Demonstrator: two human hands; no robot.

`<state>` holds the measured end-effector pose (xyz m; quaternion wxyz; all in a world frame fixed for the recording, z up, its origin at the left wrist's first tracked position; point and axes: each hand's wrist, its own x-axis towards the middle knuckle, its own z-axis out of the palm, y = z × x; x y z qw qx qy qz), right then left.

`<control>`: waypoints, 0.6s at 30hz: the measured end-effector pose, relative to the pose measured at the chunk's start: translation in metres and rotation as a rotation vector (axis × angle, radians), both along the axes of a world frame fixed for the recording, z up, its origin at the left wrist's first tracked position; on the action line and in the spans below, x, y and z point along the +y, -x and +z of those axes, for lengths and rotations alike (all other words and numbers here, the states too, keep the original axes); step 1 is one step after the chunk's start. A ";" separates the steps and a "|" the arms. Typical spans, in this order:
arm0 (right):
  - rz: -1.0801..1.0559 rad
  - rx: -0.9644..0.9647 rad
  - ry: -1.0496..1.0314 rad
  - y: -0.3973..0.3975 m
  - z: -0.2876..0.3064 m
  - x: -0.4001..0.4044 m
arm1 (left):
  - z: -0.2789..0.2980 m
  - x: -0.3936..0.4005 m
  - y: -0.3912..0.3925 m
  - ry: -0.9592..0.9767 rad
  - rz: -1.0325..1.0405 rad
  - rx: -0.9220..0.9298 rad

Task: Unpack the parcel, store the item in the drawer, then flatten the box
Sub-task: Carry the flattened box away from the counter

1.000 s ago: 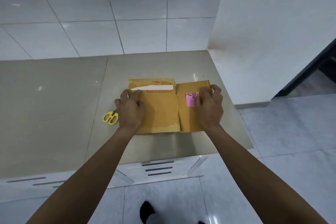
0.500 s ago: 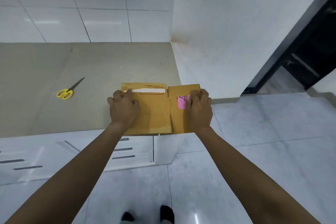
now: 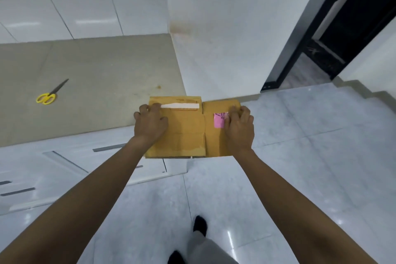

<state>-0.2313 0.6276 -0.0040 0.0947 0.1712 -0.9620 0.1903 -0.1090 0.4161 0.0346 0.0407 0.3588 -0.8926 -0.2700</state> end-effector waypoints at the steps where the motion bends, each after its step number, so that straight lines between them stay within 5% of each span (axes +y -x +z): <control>1: -0.010 0.000 0.007 0.001 0.000 0.009 | 0.000 0.007 0.004 0.003 -0.015 -0.004; 18: 0.000 -0.050 -0.015 0.185 -0.027 0.151 | -0.042 0.140 0.189 -0.093 -0.079 -0.042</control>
